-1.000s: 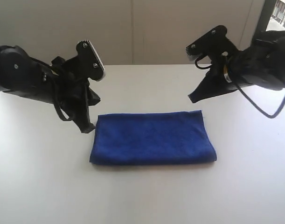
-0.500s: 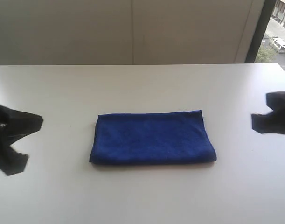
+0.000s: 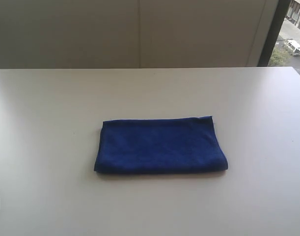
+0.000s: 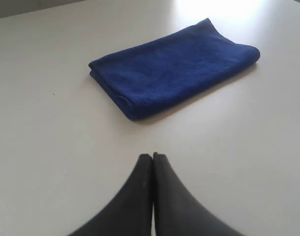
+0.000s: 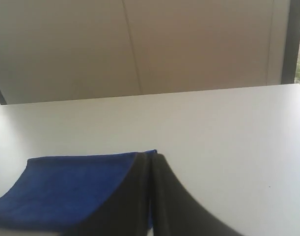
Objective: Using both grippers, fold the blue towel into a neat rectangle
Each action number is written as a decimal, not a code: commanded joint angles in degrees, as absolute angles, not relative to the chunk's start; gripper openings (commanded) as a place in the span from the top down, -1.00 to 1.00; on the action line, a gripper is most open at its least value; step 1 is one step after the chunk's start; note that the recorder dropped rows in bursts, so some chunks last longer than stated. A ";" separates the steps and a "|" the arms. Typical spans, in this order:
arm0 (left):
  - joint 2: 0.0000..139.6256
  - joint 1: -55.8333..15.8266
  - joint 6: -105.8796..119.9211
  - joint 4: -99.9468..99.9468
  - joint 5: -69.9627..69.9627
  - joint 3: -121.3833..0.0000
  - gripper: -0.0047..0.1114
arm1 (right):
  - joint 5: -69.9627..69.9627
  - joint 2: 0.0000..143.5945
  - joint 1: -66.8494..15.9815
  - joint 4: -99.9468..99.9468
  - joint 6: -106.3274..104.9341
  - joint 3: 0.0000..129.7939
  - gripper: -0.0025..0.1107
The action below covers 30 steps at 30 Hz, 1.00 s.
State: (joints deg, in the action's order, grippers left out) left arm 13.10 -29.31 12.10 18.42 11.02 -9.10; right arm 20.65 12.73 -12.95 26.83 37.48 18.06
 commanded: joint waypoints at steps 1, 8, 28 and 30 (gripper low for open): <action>12.74 -29.27 11.56 19.24 11.81 -8.80 0.92 | 19.65 12.55 -12.65 26.83 37.74 17.74 0.96; 12.74 -29.27 11.56 19.25 11.64 -8.80 0.92 | 19.65 12.55 -12.65 26.83 37.74 17.74 0.96; 0.00 -4.75 11.41 19.09 10.60 -8.80 0.92 | 19.64 12.28 -12.65 26.83 37.74 17.74 0.96; 0.00 -3.74 11.30 19.09 10.94 -8.80 0.92 | 19.54 12.13 -12.65 26.83 37.74 17.74 0.96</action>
State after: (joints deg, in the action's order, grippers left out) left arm 0.43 -5.66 11.99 18.42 11.25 -9.10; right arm 20.32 12.69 -12.95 26.83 37.48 18.06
